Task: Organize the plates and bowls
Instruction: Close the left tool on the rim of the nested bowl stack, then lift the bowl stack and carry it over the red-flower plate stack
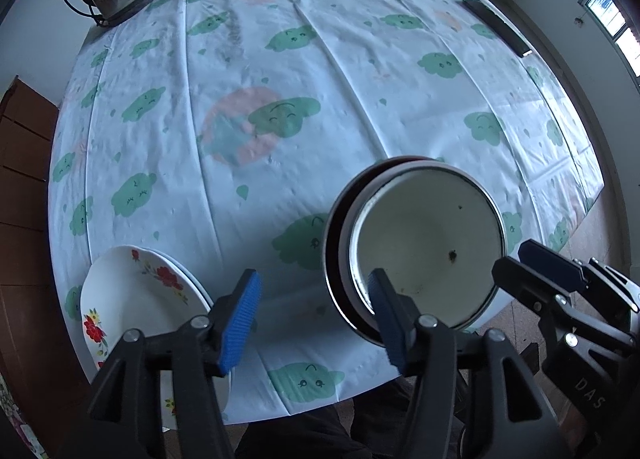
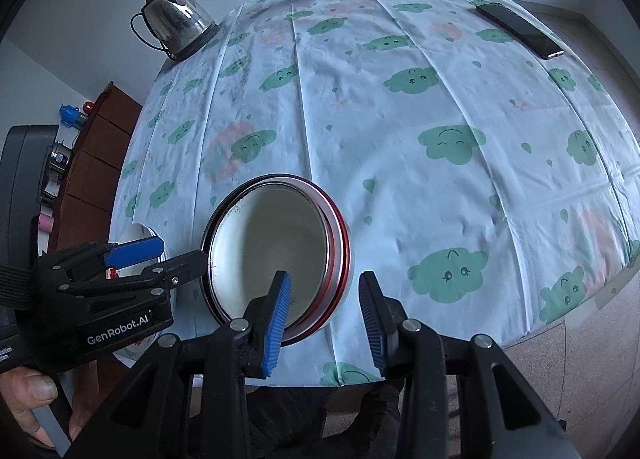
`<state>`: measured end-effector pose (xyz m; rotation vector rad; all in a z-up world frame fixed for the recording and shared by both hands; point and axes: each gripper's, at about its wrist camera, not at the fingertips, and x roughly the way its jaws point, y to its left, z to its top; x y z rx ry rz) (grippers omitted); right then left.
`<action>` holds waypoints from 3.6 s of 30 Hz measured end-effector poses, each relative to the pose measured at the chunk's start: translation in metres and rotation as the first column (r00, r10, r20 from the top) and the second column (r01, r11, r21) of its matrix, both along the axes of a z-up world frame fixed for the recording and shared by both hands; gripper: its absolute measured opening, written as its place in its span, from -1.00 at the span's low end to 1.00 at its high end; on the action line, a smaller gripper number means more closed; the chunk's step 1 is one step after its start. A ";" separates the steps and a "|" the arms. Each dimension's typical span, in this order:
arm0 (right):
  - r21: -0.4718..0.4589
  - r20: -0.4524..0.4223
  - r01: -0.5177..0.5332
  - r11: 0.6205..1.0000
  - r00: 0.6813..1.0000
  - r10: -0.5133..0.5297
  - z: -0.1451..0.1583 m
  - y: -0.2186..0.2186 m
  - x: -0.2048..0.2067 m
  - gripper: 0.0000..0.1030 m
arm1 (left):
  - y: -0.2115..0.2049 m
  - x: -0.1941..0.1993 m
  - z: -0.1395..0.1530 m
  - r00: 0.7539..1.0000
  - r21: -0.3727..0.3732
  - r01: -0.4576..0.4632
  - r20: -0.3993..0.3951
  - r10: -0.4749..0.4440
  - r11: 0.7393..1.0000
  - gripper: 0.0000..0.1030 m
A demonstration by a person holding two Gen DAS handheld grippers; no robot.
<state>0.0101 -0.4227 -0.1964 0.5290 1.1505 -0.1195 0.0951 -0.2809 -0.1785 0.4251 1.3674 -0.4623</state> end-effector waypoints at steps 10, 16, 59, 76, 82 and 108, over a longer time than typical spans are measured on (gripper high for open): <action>0.005 -0.003 -0.010 1.000 1.000 0.010 -0.007 0.003 0.003 -0.26 | 0.002 0.000 -0.018 0.998 -0.012 -0.013 -0.059 0.012 1.000 0.16; 0.019 0.000 -0.006 1.000 1.000 0.006 -0.012 0.002 0.005 -0.26 | 0.000 0.002 -0.022 0.996 -0.025 -0.014 -0.086 0.011 1.000 0.16; 0.113 -0.049 0.023 0.993 0.999 -0.018 -0.046 -0.007 0.016 -0.48 | 0.002 0.004 -0.044 0.974 -0.076 -0.031 -0.224 0.013 0.997 -0.40; 0.050 -0.052 0.003 0.999 0.999 0.000 -0.031 -0.005 0.019 -0.54 | 0.000 0.002 -0.032 0.983 -0.073 -0.011 -0.184 -0.003 0.997 -0.44; 0.059 -0.049 -0.005 0.998 0.999 0.008 -0.023 -0.005 0.021 -0.54 | 0.002 0.004 -0.028 0.981 -0.079 -0.027 -0.194 0.011 0.996 -0.44; 0.029 -0.003 -0.130 0.991 0.991 0.130 0.012 0.033 0.038 -0.54 | 0.046 0.011 0.009 0.993 -0.091 -0.080 -0.096 0.071 0.993 -0.44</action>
